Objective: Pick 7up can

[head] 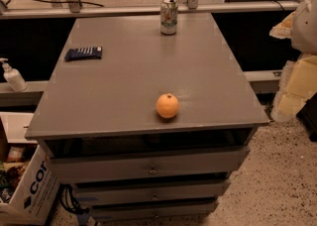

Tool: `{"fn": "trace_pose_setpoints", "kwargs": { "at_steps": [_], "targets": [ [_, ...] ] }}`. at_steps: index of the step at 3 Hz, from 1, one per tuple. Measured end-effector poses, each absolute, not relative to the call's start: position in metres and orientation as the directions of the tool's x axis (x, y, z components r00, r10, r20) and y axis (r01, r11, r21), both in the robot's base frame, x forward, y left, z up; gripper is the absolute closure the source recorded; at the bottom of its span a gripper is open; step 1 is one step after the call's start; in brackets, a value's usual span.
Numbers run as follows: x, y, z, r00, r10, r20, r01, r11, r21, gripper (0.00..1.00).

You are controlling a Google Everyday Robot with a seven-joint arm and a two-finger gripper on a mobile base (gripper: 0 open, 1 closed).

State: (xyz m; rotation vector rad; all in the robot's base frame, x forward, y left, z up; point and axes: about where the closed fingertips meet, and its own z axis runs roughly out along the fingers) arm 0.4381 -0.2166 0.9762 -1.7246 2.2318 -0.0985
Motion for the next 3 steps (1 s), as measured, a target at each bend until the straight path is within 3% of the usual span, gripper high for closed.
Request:
{"fn": "trace_pose_setpoints", "kwargs": {
  "at_steps": [3],
  "targets": [
    [0.479,-0.215,0.945,-0.221,-0.926,-0.305,-0.922,0.3,-0.245,0.0]
  ]
}}
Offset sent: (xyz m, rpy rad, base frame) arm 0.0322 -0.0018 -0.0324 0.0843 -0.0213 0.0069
